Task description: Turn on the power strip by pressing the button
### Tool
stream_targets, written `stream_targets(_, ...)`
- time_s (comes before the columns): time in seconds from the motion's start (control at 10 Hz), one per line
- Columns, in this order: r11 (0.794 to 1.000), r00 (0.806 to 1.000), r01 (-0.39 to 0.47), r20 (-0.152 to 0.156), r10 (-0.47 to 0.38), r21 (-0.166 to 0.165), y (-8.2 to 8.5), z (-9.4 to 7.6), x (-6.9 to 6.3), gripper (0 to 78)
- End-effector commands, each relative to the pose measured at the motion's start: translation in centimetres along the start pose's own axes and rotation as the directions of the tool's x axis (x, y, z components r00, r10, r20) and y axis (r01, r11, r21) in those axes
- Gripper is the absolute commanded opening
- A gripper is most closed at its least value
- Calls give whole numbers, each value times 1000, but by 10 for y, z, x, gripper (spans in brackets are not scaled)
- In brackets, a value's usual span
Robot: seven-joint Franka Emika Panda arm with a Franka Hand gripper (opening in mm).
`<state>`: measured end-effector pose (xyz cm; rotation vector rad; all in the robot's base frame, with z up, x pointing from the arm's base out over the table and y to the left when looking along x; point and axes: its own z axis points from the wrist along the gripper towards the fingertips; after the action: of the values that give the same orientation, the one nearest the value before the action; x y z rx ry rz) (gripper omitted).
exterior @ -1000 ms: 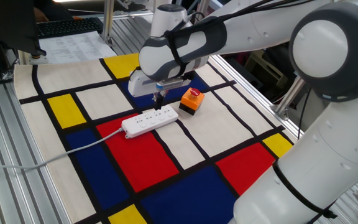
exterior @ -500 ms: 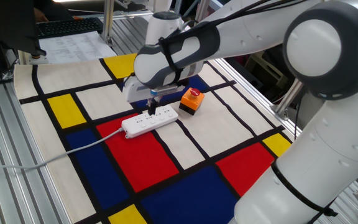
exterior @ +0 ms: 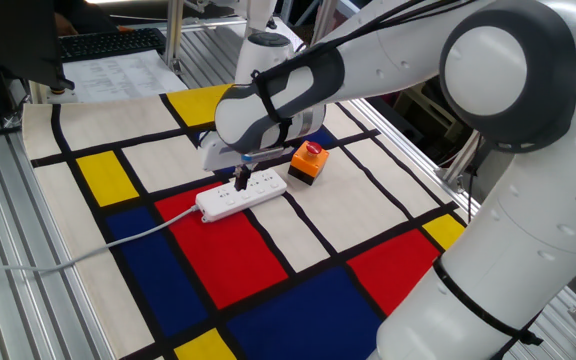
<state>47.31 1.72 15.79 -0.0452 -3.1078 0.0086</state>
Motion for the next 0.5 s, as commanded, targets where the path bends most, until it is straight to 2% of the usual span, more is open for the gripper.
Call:
stream_targets(0.1, 1000, 1000, 7, 1, -7, -21, 0, -1, -1, 0)
stream_targets(0.3, 1000, 1000, 7, 5, -7, -28, 0, -1, -1, 0)
stream_targets(0.4, 996, 1000, -24, 9, 24, -85, 0, -1, -1, 0)
stream_targets(0.5, 995, 998, -55, 5, 56, -82, 0, -1, -1, 0)
